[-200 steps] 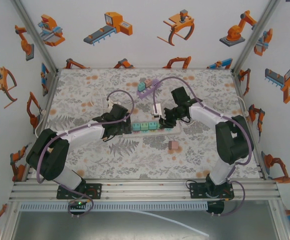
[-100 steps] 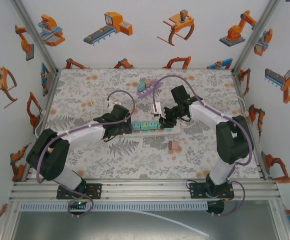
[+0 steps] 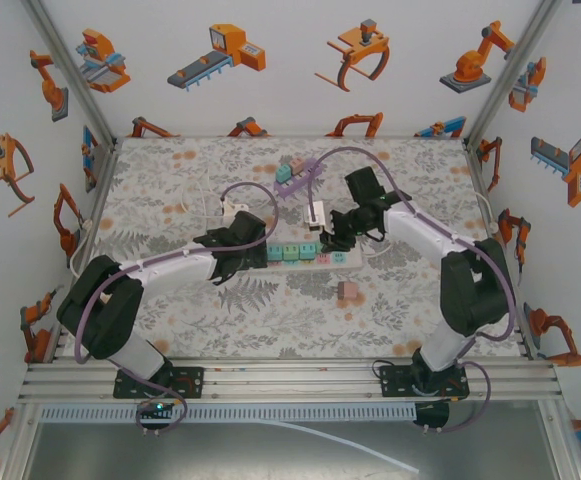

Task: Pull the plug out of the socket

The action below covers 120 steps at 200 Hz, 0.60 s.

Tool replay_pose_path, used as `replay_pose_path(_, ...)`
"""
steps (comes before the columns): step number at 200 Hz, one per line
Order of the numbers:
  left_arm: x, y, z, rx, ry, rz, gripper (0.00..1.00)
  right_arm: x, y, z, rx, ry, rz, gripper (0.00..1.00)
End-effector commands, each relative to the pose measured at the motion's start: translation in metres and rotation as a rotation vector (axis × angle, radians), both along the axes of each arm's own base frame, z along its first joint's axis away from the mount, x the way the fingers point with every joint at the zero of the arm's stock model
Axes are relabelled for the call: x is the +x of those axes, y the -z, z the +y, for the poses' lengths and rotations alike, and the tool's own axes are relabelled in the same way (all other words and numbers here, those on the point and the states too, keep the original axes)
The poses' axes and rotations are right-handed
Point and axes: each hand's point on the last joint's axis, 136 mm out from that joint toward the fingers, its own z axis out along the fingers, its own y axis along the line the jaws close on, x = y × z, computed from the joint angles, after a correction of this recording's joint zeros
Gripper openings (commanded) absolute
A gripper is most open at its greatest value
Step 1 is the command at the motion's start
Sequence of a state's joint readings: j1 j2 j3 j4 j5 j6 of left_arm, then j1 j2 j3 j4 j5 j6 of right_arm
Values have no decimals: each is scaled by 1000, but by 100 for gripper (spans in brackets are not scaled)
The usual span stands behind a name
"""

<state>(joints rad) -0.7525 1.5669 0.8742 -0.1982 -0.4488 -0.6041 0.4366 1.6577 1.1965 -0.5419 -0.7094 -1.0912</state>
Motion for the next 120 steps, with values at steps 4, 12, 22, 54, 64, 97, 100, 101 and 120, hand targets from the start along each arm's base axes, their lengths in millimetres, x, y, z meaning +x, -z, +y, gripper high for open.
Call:
replay_pose_path(4, -22, 26, 24, 123, 0, 104, 83, -6, -26, 2, 54, 23, -39, 20)
replay_pose_path(12, -21, 22, 23, 113, 3, 96, 83, -5, -31, 2, 69, 43, -49, 20)
replay_pose_path(22, -21, 17, 20, 97, 11, 87, 84, -4, -38, 2, 93, 84, -60, 20)
replay_pose_path(54, -17, -6, 9, 35, 57, 45, 86, 0, -72, -1, 232, 245, -84, 19)
replay_pose_path(64, -16, -14, 7, 17, 61, 26, 87, 3, -85, -3, 286, 317, -77, 18)
replay_pose_path(97, -17, -48, 6, -34, 83, -45, 90, 7, -122, -21, 468, 594, 28, 14)
replay_pose_path(100, -17, -52, 6, -41, 86, -54, 90, 6, -124, -23, 487, 620, 48, 15)
replay_pose_path(101, -17, -53, 7, -42, 87, -57, 90, 6, -125, -23, 493, 627, 54, 14)
replay_pose_path(120, -23, -77, 4, -95, 133, -106, 90, 3, -139, -39, 597, 782, 147, 13)
